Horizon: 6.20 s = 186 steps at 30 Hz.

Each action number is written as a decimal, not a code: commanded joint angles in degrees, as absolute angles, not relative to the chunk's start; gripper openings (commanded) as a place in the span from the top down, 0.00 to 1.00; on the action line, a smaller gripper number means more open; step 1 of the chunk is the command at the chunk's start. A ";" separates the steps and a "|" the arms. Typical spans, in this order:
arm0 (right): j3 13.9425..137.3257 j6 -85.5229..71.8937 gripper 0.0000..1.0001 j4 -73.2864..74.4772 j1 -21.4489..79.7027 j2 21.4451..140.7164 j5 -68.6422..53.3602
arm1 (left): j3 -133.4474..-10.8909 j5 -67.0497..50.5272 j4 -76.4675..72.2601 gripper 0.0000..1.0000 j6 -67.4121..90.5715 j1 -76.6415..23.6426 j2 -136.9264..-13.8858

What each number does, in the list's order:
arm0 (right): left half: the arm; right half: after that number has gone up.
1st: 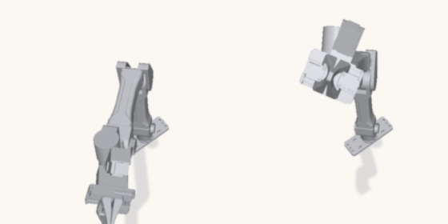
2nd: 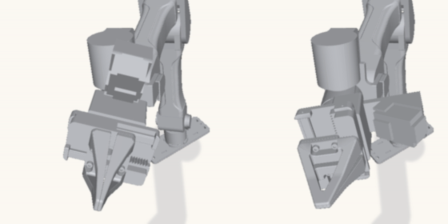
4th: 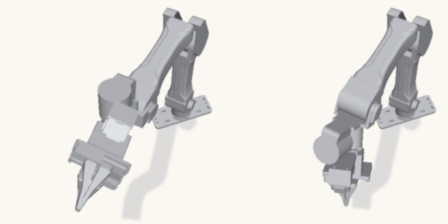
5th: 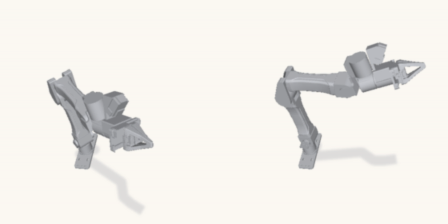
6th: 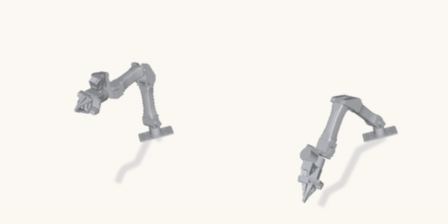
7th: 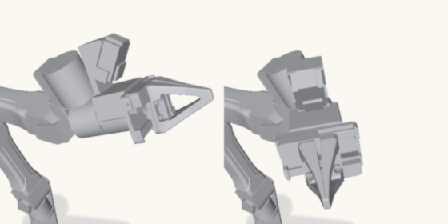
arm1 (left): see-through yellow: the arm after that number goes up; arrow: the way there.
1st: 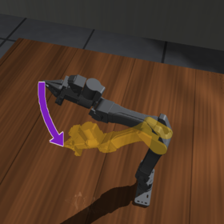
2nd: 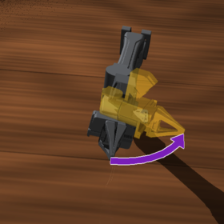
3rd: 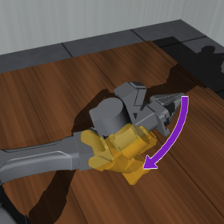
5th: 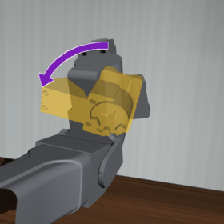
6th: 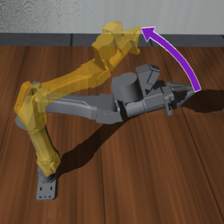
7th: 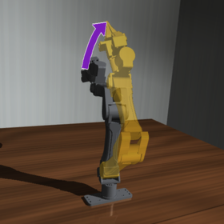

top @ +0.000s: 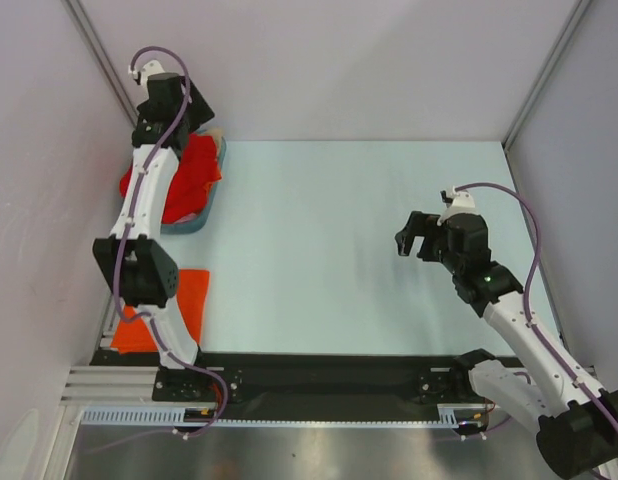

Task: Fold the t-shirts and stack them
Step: Grab the tshirt from the pile, then move the tshirt to the center of the board, then flatten the tshirt out

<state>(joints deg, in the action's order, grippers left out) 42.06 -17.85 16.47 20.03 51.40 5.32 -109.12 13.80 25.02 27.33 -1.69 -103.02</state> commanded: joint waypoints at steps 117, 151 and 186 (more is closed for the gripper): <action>32.44 -30.57 0.02 2.22 39.13 54.22 2.24 | -72.86 -28.65 0.18 1.00 43.86 -24.96 -66.81; 52.02 -20.39 1.00 -5.80 36.03 77.16 -3.79 | -76.99 -29.37 6.06 1.00 41.41 -24.87 -57.05; 130.43 -26.89 1.00 -6.06 33.22 106.26 -8.61 | -113.73 -0.09 27.33 1.00 13.45 -24.00 -40.96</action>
<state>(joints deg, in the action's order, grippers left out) 129.01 -24.99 -0.71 34.39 106.72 -9.61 -113.12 -1.98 31.48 15.27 -23.81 -41.08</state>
